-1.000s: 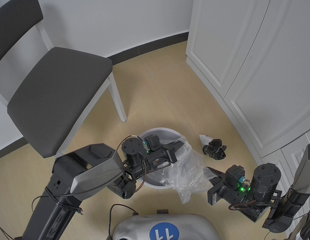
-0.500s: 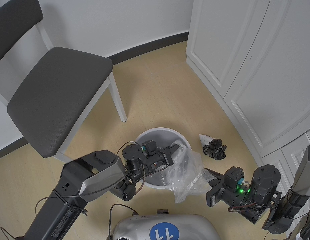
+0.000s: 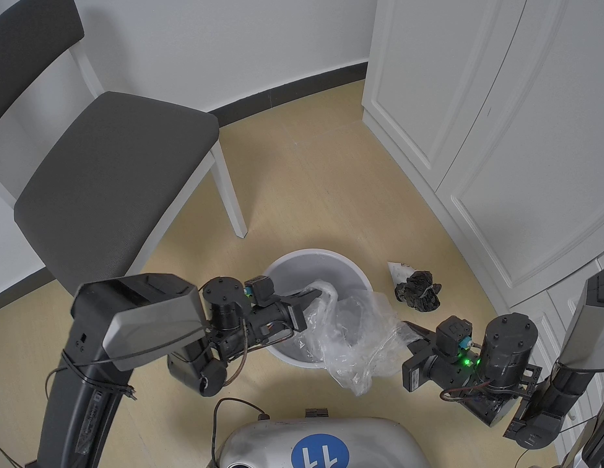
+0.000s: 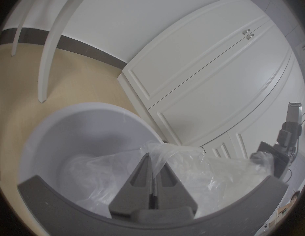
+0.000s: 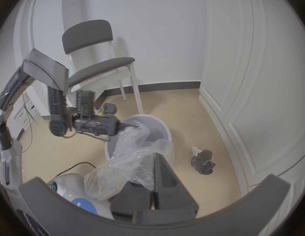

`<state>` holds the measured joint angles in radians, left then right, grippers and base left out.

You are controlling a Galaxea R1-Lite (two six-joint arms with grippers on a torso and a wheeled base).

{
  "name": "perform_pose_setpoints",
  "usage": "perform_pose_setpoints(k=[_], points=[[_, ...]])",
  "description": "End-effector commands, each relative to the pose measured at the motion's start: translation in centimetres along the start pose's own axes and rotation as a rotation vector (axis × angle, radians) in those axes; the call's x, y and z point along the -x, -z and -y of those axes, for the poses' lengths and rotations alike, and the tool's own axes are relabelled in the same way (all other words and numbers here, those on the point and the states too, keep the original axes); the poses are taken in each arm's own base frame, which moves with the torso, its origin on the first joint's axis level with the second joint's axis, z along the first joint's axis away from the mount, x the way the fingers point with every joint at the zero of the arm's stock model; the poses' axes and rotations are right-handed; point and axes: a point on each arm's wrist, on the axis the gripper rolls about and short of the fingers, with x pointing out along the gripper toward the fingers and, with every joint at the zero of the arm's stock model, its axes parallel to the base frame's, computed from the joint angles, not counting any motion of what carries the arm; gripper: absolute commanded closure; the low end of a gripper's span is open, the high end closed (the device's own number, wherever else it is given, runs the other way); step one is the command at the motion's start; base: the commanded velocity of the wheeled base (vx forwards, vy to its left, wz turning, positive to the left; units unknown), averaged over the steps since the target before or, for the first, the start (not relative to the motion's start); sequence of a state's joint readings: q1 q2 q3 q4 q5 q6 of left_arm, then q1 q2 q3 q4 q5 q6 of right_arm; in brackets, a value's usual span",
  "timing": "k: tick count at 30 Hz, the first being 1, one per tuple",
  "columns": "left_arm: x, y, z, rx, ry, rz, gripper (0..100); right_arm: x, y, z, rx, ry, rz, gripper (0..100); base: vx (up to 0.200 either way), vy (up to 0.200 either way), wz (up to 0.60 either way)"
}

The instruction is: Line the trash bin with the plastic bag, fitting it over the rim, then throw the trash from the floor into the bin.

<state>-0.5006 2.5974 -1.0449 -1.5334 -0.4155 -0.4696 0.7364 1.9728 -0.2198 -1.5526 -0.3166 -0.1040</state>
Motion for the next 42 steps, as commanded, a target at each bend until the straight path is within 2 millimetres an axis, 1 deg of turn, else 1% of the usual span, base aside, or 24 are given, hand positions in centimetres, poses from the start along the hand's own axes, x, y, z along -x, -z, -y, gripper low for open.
perform_pose_setpoints(k=[1,2,3,4,5,7,8,12,14,15,18,20,21,22,23,25,27,33,35,39,42], points=[[5.8,-5.0,1.4,-0.066,-0.083,0.018,100,-2.9,0.1,0.4,-0.065,0.06,0.03,100,0.0,0.0,0.0],[6.6,-5.7,1.4,-0.067,-0.098,0.026,100,-3.4,-0.1,0.4,-0.079,0.076,0.041,100,0.0,0.0,0.0],[6.8,-5.7,1.4,-0.066,-0.103,0.026,100,-3.5,-0.1,0.3,-0.083,0.082,0.043,100,0.0,0.0,0.0],[8.1,-6.7,1.4,-0.065,-0.125,0.038,100,-4.3,-0.4,0.2,-0.111,0.114,0.062,100,0.0,0.0,0.0],[9.0,-7.0,1.4,-0.059,-0.142,0.036,100,-5.0,-0.5,-0.2,-0.132,0.129,0.077,100,0.0,0.0,0.0],[9.4,-7.1,1.4,-0.058,-0.149,0.038,100,-5.2,-0.6,-0.3,-0.14,0.134,0.081,100,0.0,0.0,0.0],[10.8,-7.4,1.5,-0.047,-0.178,0.031,100,-6.4,-0.9,-0.7,-0.187,0.155,0.108,100,0.0,0.0,0.0],[13.0,-7.8,1.4,-0.033,-0.226,0.03,100,-8.0,-1.1,-1.4,-0.26,0.158,0.145,100,0.0,0.0,0.0],[13.4,-8.0,1.3,-0.03,-0.237,0.032,100,-8.4,-1.2,-1.7,-0.278,0.154,0.155,100,0.0,0.0,0.0],[14.1,-7.9,1.1,-0.021,-0.258,0.027,100,-9.0,-1.4,-2.2,-0.316,0.148,0.176,100,0.0,0.0,0.0],[15.1,-7.7,1.2,-0.008,-0.279,0.016,100,-9.5,-1.8,-3.1,-0.372,0.123,0.204,100,0.0,0.0,0.0],[15.1,-7.7,1.2,-0.008,-0.279,0.016,100,-9.5,-1.8,-3.1,-0.372,0.123,0.204,100,0.0,0.0,0.0],[15.7,-7.7,1.6,-0.002,-0.286,0.009,100,-10.1,-1.5,-4.2,-0.398,0.097,0.205,100,0.0,0.0,0.0],[15.8,-7.7,1.7,-0.001,-0.285,0.007,100,-10.6,-1.0,-4.7,-0.406,0.092,0.2,100,0.0,0.0,0.0],[15.8,-7.7,1.8,-0.002,-0.283,0.008,100,-10.7,-1.0,-4.7,-0.408,0.092,0.202,100,0.0,0.0,0.0],[15.9,-7.6,2.1,0.0,-0.279,0.001,100,-11.5,-0.2,-5.0,-0.417,0.093,0.191,100,0.0,0.0,0.0],[15.8,-7.5,2.1,-0.001,-0.277,0.0,100,-11.8,0.3,-4.8,-0.422,0.099,0.179,100,0.0,0.0,0.0],[15.5,-7.1,2.3,0.004,-0.268,-0.015,100,-12.1,0.6,-4.0,-0.43,0.114,0.174,100,0.0,0.0,0.0],[15.3,-6.8,2.6,0.006,-0.26,-0.027,100,-12.5,1.3,-3.5,-0.426,0.126,0.16,100,0.0,0.0,0.0],[14.9,-6.3,2.8,0.011,-0.247,-0.045,100,-13.0,1.9,-2.7,-0.425,0.137,0.149,100,0.0,0.0,0.0],[14.4,-5.8,2.9,0.014,-0.234,-0.061,100,-13.9,2.7,-2.0,-0.427,0.159,0.144,100,0.0,0.0,0.0]])
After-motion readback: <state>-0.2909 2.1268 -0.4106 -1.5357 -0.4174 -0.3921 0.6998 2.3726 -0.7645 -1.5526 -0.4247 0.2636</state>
